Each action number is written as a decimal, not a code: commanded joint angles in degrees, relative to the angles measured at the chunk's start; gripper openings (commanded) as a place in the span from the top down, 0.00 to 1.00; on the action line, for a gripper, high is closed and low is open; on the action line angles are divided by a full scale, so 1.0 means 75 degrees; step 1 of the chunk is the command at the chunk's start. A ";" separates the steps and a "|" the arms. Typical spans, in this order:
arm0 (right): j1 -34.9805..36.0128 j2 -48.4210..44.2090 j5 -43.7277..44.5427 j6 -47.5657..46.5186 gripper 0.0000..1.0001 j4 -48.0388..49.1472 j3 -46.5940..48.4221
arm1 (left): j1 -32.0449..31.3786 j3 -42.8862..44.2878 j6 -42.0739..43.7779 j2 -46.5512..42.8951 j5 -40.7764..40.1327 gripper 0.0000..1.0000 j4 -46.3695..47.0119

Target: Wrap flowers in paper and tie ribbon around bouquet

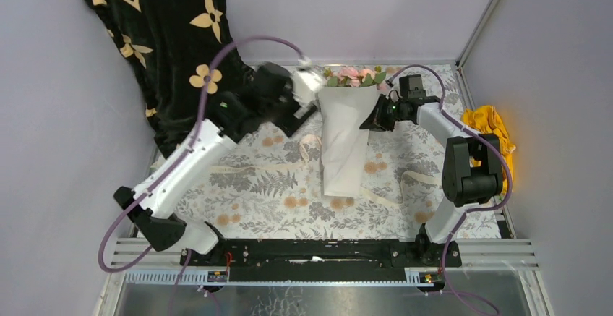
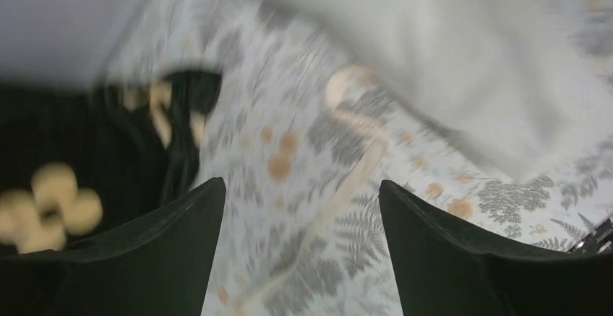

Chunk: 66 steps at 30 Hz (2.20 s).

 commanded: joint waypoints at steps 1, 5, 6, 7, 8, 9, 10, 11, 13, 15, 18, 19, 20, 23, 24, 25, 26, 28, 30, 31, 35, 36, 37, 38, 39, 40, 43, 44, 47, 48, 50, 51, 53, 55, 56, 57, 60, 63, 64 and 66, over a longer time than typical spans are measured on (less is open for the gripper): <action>0.0221 -0.0584 0.0067 -0.0061 1.00 0.0163 -0.0317 | 0.2605 -0.0991 -0.3001 -0.0916 0.0034 0.18 -0.0827; 0.0375 -0.0642 0.0211 0.0053 1.00 0.0295 -0.0596 | 0.5830 -0.2767 -0.4589 -0.1399 0.0800 0.25 0.0017; 0.0442 -0.0639 0.0292 0.0057 1.00 0.0297 -0.0634 | 0.6449 -0.3205 -0.5039 -0.1349 0.0913 0.23 0.0232; 0.0505 -0.0642 0.0380 0.0062 1.00 0.0289 -0.0669 | 0.6999 -0.3654 -0.5438 -0.1217 0.1166 0.22 0.0410; 0.0558 -0.0657 0.0442 0.0085 1.00 0.0286 -0.0713 | 0.7528 -0.4019 -0.5863 -0.1007 0.1423 0.22 0.0542; 0.0619 -0.0700 0.0517 0.0133 1.00 0.0311 -0.0763 | 0.7700 -0.4318 -0.6222 -0.0777 0.1612 0.22 0.0630; 0.0668 -0.0756 0.0568 0.0213 1.00 0.0359 -0.0833 | 0.7881 -0.4546 -0.6504 -0.0501 0.1659 0.21 0.0726; 0.0721 -0.0846 0.0631 0.0291 1.00 0.0442 -0.0920 | 0.7918 -0.4734 -0.6711 -0.0286 0.1580 0.18 0.0869; 0.0814 -0.1027 0.0786 0.0386 1.00 0.0506 -0.1068 | 0.7926 -0.5182 -0.7088 0.0040 0.1270 0.13 0.1410; 0.0869 -0.1187 0.0865 0.0445 1.00 0.0528 -0.1208 | 0.7936 -0.5623 -0.7447 0.0209 0.1172 0.09 0.2039; 0.0904 -0.1462 0.0867 0.0552 1.00 0.0627 -0.1475 | 0.7901 -0.6151 -0.7790 0.0367 0.1275 0.02 0.2817; 0.0906 -0.1533 0.0869 0.0575 1.00 0.0661 -0.1557 | 0.7884 -0.6289 -0.7818 0.0396 0.1189 0.02 0.2957; 0.0906 -0.1603 0.0867 0.0599 1.00 0.0687 -0.1640 | 0.7843 -0.6452 -0.7835 0.0431 0.1083 0.02 0.3071; 0.0906 -0.1739 0.0809 0.0703 1.00 0.0853 -0.1873 | 0.7703 -0.6870 -0.7896 0.0522 0.0880 0.02 0.3413; 0.0915 -0.1762 0.0796 0.0736 1.00 0.0903 -0.1936 | 0.7600 -0.6960 -0.7913 0.0556 0.0828 0.03 0.3494; 0.0923 -0.1786 0.0790 0.0762 1.00 0.0952 -0.1991 | 0.7502 -0.7042 -0.7927 0.0603 0.0758 0.04 0.3557; 0.0928 -0.1806 0.0794 0.0780 1.00 0.0983 -0.2039 | 0.7389 -0.7099 -0.7946 0.0649 0.0685 0.06 0.3619; 0.0940 -0.1828 0.0817 0.0776 1.00 0.0991 -0.2101 | 0.7220 -0.7181 -0.7952 0.0768 0.0553 0.08 0.3710; 0.0941 -0.1846 0.0831 0.0766 1.00 0.0989 -0.2142 | 0.7154 -0.7196 -0.7942 0.0975 0.0518 0.12 0.3788; 0.0954 -0.1858 0.0840 0.0766 1.00 0.0995 -0.2165 | 0.7152 -0.7182 -0.7918 0.1085 0.0510 0.16 0.3805; 0.0956 -0.1927 0.0818 0.0800 1.00 0.1038 -0.2320 | 0.7153 -0.7367 -0.7752 0.1223 0.0661 0.47 0.3979; 0.0953 -0.1947 0.0812 0.0811 1.00 0.1051 -0.2376 | 0.7146 -0.7479 -0.7718 0.1196 0.0742 0.58 0.4062; 0.0953 -0.1970 0.0804 0.0811 1.00 0.1083 -0.2434 | 0.7149 -0.7566 -0.7687 0.1164 0.0806 0.67 0.4147; 0.0953 -0.1986 0.0788 0.0825 1.00 0.1108 -0.2498 | 0.7144 -0.7627 -0.7638 0.1139 0.0842 0.75 0.4226; 0.0954 -0.1998 0.0776 0.0842 1.00 0.1148 -0.2568 | 0.7147 -0.7625 -0.7585 0.1127 0.0866 0.85 0.4249; 0.0953 -0.2007 0.0746 0.0871 1.00 0.1191 -0.2638 | 0.7160 -0.7583 -0.7526 0.1148 0.0868 0.94 0.4265; 0.0957 -0.2011 0.0636 0.0910 1.00 0.1329 -0.2854 | 0.7178 -0.7380 -0.7374 0.1158 0.0761 1.00 0.4190; 0.0953 -0.2013 0.0612 0.0922 1.00 0.1357 -0.2920 | 0.7194 -0.7308 -0.7264 0.1157 0.0631 1.00 0.4160; 0.0959 -0.2036 0.0564 0.0906 1.00 0.1428 -0.3097 | 0.7395 -0.6963 -0.7134 0.1192 0.0504 1.00 0.3914; 0.0956 -0.2047 0.0546 0.0889 1.00 0.1434 -0.3141 | 0.7511 -0.6762 -0.7132 0.1181 0.0790 1.00 0.3706; 0.0964 -0.2060 0.0539 0.0846 1.00 0.1406 -0.3224 | 0.7639 -0.6293 -0.7073 0.1009 0.1633 1.00 0.3329; 0.0964 -0.2046 0.0506 0.0820 1.00 0.1390 -0.3259 | 0.7605 -0.6038 -0.7027 0.0835 0.2034 1.00 0.3229; 0.1001 -0.1990 0.0362 0.0846 1.00 0.1461 -0.3341 | 0.7437 -0.5440 -0.6888 0.0467 0.2727 1.00 0.3154; 0.1097 -0.1947 0.0326 0.0914 1.00 0.1568 -0.3435 | 0.6975 -0.4566 -0.6490 0.0239 0.3146 1.00 0.3039; 0.1151 -0.1933 0.0334 0.0927 1.00 0.1593 -0.3454 | 0.6503 -0.4050 -0.6258 0.0168 0.3222 1.00 0.2916; 0.1181 -0.1923 0.0353 0.0936 1.00 0.1604 -0.3480 | 0.6019 -0.3566 -0.5998 0.0124 0.3354 1.00 0.2862; 0.1200 -0.1888 0.0428 0.0950 1.00 0.1693 -0.3547 | 0.4490 -0.2420 -0.5477 0.0191 0.3931 1.00 0.2842; 0.1205 -0.1754 0.0505 0.0969 1.00 0.1819 -0.3584 | 0.2919 -0.1984 -0.5149 0.0736 0.4205 1.00 0.2963; 0.1199 -0.1694 0.0540 0.0957 1.00 0.1866 -0.3586 | 0.2417 -0.2007 -0.5043 0.1047 0.4205 1.00 0.3081; 0.1199 -0.1565 0.0614 0.0939 1.00 0.1915 -0.3587 | 0.1595 -0.2109 -0.4953 0.1582 0.4376 1.00 0.3361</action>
